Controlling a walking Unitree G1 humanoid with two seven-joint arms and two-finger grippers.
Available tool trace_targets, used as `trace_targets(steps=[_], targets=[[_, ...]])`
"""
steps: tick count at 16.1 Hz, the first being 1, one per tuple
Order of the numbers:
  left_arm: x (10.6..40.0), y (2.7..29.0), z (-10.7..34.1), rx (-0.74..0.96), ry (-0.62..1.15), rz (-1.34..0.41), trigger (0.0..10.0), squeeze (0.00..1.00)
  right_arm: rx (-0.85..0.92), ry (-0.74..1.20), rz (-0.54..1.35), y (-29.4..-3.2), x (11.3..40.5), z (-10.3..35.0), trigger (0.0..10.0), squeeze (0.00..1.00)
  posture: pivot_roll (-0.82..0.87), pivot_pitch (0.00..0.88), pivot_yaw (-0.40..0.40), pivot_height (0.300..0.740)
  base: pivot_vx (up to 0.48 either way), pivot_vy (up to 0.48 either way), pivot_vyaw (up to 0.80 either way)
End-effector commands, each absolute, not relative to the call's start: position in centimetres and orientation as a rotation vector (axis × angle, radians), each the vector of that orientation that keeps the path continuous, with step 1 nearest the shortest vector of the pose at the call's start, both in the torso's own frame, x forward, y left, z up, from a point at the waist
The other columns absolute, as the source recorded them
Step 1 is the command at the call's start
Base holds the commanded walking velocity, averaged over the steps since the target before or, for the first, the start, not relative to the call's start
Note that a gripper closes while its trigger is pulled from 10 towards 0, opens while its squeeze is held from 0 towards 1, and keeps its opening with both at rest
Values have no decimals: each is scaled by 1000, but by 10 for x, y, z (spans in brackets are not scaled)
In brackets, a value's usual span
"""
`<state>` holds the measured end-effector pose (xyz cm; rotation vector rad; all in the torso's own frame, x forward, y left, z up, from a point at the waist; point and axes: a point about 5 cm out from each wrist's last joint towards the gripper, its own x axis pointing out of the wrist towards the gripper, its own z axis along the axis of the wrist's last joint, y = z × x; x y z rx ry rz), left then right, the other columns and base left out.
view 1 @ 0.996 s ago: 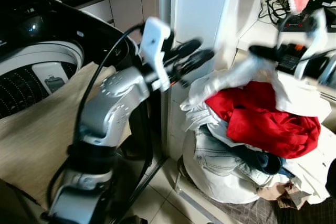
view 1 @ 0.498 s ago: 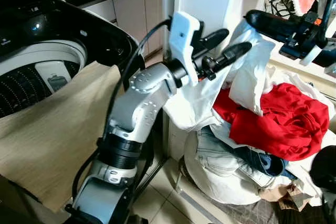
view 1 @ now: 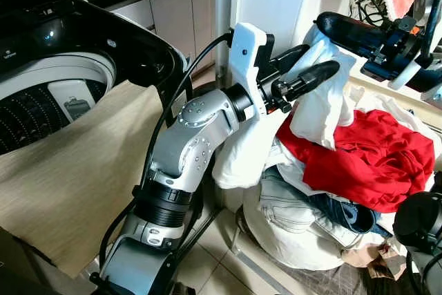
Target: Clothes washing
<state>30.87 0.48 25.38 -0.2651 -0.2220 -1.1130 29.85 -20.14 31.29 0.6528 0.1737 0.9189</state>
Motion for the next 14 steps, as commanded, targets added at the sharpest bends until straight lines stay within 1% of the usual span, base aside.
trace_targets(steps=[1,14], targets=[[312,7,251,-254,-207,-1086,0,0,630,133,943,-199,294,323,0,0,-183,0,31,740,0,0,0],[317,11,250,-249,-194,-1058,0,0,617,127,937,-191,292,323,0,0,-184,0,34,740,0,0,0]])
